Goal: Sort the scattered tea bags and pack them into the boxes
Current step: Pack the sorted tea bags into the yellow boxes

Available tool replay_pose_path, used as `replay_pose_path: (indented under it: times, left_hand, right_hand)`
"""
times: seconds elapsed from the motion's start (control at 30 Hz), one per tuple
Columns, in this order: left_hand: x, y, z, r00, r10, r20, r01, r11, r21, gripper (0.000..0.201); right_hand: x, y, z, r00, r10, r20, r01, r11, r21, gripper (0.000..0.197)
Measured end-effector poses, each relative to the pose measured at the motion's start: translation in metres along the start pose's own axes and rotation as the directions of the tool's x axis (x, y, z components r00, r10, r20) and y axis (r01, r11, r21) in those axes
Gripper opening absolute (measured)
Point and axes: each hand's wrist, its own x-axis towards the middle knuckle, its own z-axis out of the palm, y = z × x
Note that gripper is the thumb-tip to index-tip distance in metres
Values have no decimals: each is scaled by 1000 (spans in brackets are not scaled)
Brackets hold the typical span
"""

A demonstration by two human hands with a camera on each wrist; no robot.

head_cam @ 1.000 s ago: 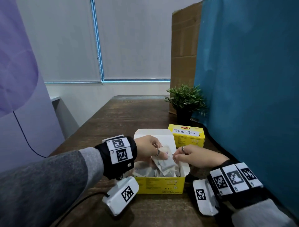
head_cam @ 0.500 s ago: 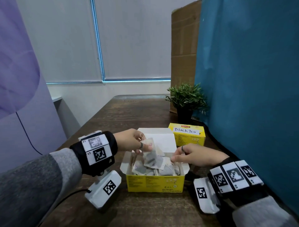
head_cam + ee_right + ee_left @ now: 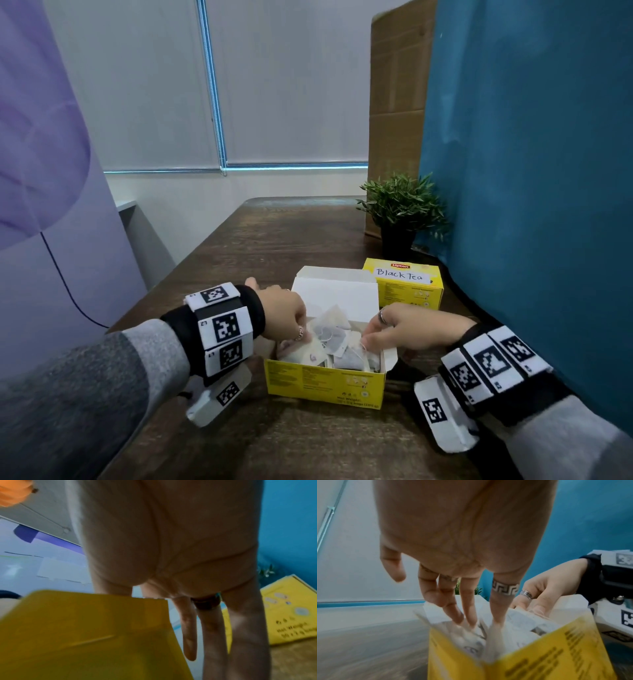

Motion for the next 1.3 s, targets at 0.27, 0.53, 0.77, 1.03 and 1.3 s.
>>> replay_pose_path:
  times: [0.27, 0.53, 0.77, 1.03, 1.3]
  left_hand:
    - [14, 8, 5, 993, 22, -112, -53, 959, -279, 42]
    - [19, -3, 1, 972, 105, -212, -205, 822, -531, 14]
    - [13, -12, -11, 899, 5, -438, -400, 419, -815, 8]
    - [8, -13, 3, 954, 299, 29, -216, 749, -626, 20]
    - [9, -16, 9, 976, 194, -102, -219, 881, -420, 43]
  right_hand:
    - [6, -8, 8, 997, 59, -49, -52, 991, 122, 45]
    - [-1, -13, 4, 982, 13, -187, 37, 965, 260, 16]
    - [-9, -16, -2, 881, -19, -472, 99, 984, 147, 18]
    - [-16, -30, -8, 919, -99, -381, 194, 956, 219, 27]
    - [-19, -36, -17, 910, -152, -386, 265, 928, 260, 33]
